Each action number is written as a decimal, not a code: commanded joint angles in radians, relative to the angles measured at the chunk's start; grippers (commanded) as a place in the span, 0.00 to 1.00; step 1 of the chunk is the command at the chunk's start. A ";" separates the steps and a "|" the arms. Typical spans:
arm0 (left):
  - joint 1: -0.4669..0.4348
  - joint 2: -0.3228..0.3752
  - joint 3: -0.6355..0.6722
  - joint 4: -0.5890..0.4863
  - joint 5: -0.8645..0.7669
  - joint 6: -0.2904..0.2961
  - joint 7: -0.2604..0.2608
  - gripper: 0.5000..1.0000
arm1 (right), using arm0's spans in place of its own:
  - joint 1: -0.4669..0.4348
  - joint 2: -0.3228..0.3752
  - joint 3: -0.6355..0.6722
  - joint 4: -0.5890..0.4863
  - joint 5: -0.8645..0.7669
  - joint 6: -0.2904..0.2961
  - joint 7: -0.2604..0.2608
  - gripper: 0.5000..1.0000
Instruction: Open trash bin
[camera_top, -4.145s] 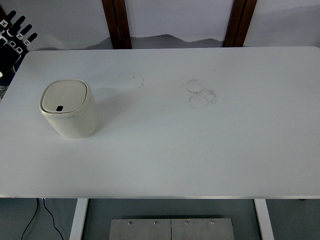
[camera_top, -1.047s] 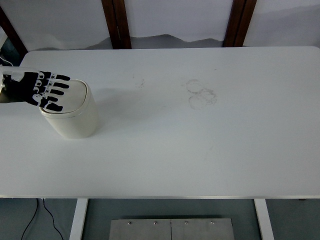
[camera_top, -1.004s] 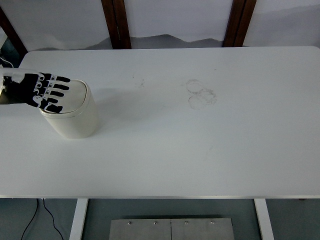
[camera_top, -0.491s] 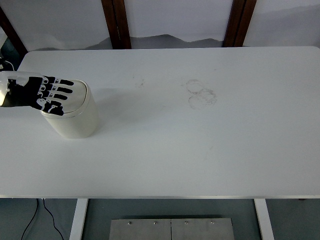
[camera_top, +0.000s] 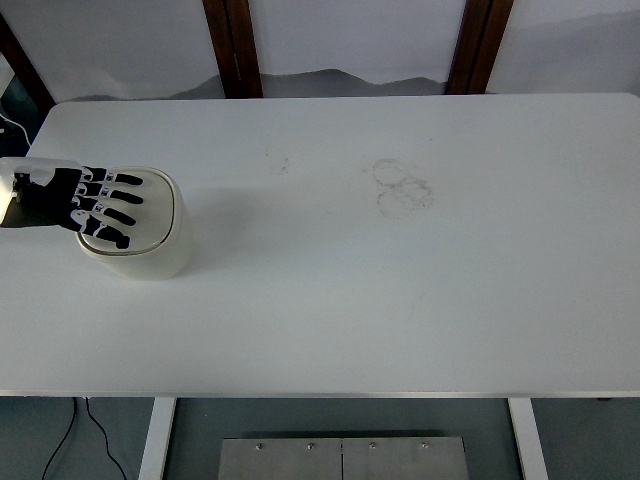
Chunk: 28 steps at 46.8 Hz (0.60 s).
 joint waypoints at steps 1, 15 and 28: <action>-0.005 0.000 -0.001 0.000 -0.001 0.000 0.000 1.00 | 0.000 0.000 0.000 0.000 0.000 0.000 0.000 0.99; -0.010 0.002 -0.003 0.000 -0.001 0.000 -0.002 1.00 | 0.000 0.000 0.000 0.000 0.000 0.000 0.000 0.99; -0.040 0.005 -0.005 0.000 -0.002 -0.002 -0.002 1.00 | -0.001 0.000 0.000 0.000 0.000 0.000 0.000 0.99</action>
